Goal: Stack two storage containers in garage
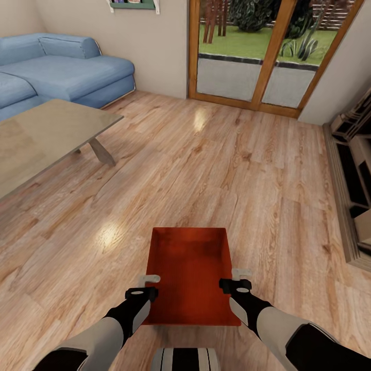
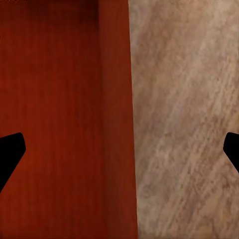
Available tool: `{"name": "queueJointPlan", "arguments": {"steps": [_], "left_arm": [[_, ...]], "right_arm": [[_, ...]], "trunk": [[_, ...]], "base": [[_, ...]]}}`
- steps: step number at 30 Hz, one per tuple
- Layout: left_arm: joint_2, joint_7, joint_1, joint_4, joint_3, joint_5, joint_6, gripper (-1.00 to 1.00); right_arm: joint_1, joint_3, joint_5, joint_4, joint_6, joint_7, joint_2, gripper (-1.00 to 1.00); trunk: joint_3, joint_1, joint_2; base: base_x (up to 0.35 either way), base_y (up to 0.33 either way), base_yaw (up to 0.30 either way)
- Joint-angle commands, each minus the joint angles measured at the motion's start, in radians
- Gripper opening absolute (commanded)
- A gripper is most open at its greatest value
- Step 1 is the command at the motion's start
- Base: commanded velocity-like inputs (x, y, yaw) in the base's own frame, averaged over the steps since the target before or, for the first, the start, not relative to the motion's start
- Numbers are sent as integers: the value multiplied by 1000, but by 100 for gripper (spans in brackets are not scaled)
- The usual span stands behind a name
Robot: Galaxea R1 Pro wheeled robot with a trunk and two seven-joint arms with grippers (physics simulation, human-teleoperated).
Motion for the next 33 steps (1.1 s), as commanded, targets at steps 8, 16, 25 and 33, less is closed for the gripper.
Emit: {"name": "queueJointPlan", "arguments": {"steps": [8,16,25,33], "left_arm": [[-2,2,0,2,-6,2,6,100],[-8,-10,0,4,-6,3,5,100],[-5,-11,0,4,-6,3,4,100],[-4,-11,0,6,-4,3,6,-100]], "right_arm": [[-1,8,-11,0,-4,-3,0,100],[-1,8,-11,0,-4,-3,0,100],[-1,8,-11,0,-4,-3,0,100],[-1,8,-9,0,-4,-3,0,-100]], "trunk": [[-1,0,0],[-1,0,0],[-1,0,0],[-1,0,0]], "base": [[0,0,0],[0,0,0],[0,0,0],[0,0,0]]}}
